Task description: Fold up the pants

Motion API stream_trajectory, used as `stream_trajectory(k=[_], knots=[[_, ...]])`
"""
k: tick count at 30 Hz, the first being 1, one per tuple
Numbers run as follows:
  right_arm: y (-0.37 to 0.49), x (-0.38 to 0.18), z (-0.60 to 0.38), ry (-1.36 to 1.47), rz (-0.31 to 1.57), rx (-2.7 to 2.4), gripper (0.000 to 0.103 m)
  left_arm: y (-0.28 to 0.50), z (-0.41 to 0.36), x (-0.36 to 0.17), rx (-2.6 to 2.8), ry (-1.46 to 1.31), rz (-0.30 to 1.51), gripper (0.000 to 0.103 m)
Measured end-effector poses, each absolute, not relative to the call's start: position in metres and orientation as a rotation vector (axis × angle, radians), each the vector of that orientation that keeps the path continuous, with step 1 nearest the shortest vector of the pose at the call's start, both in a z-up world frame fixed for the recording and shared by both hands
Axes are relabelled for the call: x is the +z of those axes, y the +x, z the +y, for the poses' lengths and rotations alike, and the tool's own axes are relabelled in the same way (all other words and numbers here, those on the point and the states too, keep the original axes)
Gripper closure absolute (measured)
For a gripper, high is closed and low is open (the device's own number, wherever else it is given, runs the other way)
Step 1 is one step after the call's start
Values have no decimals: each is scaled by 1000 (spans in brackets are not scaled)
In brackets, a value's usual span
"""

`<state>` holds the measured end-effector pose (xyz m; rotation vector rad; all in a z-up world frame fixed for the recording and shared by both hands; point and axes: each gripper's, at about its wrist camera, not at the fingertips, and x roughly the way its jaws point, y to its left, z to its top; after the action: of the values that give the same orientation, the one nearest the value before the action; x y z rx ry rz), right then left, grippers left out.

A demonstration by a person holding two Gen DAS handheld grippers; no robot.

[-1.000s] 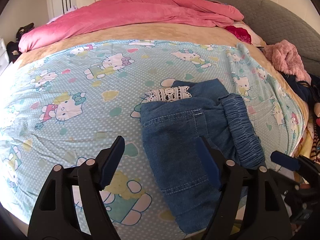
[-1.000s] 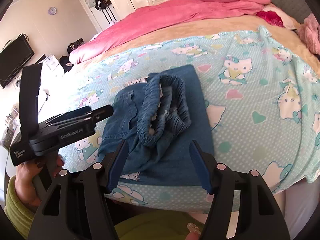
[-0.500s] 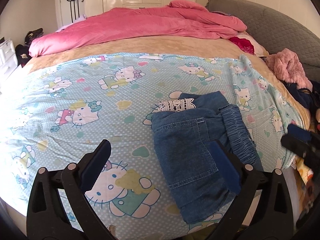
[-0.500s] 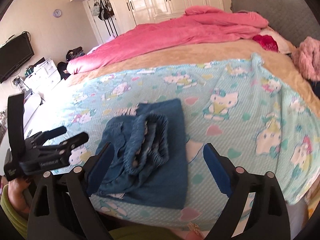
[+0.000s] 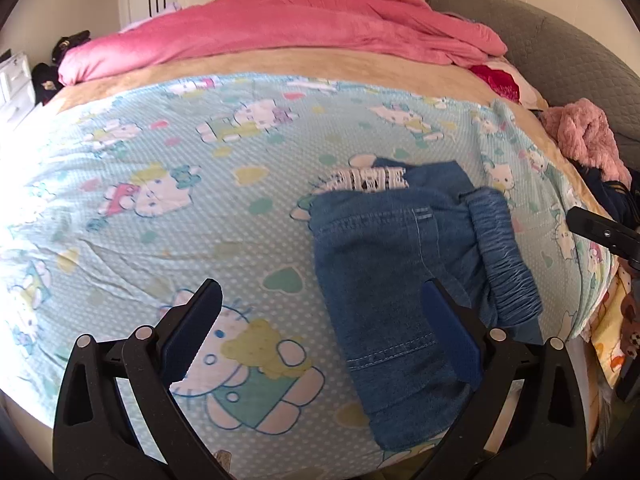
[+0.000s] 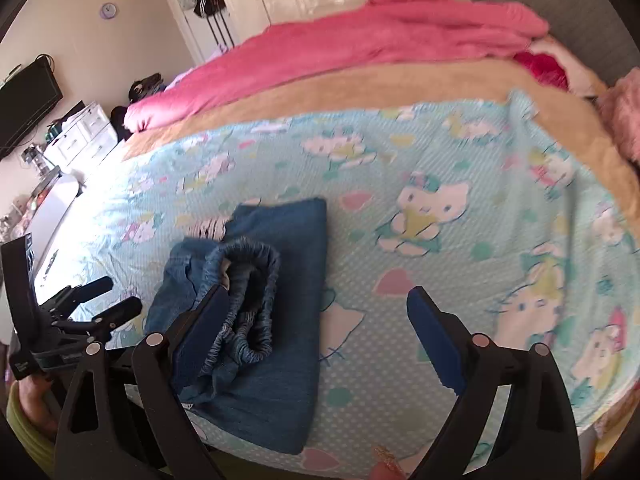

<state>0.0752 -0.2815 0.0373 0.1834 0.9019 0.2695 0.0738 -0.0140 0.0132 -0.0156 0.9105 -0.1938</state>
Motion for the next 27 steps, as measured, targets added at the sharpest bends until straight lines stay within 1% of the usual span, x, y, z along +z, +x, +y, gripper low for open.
stream_trajectory(k=[4, 7, 12, 13, 15, 17, 19, 20, 21, 23, 24, 25, 26, 27], knots=[[86, 18, -272, 181, 948, 311, 19, 80, -20, 2, -202, -11, 939, 10], [95, 3, -265, 172, 988, 337, 27, 85, -24, -6, -210, -18, 959, 10], [108, -22, -259, 193, 1047, 391, 47, 96, -28, -18, -227, -37, 989, 10], [109, -23, -258, 189, 1043, 402, 48, 98, -29, -20, -230, -41, 993, 10], [113, -26, -256, 176, 1037, 419, 48, 102, -29, -24, -247, -68, 1004, 14], [116, -28, -257, 185, 1038, 433, 48, 106, -28, -27, -261, -104, 1016, 16], [119, -31, -256, 195, 1041, 446, 48, 108, -29, -29, -273, -124, 1020, 20], [120, -32, -255, 200, 1041, 451, 48, 109, -31, -29, -280, -126, 1020, 24], [122, -33, -254, 204, 1038, 459, 48, 110, -33, -29, -289, -128, 1020, 31], [122, -34, -254, 207, 1032, 466, 50, 110, -39, -28, -313, -137, 1022, 41], [122, -34, -253, 215, 1025, 476, 53, 111, -42, -28, -313, -132, 1022, 44], [123, -34, -253, 226, 1021, 484, 64, 111, -45, -26, -316, -125, 1021, 46], [123, -33, -251, 240, 1017, 491, 72, 112, -47, -25, -316, -121, 1021, 50], [121, -31, -249, 238, 1002, 490, 78, 112, -48, -23, -316, -115, 1020, 54]])
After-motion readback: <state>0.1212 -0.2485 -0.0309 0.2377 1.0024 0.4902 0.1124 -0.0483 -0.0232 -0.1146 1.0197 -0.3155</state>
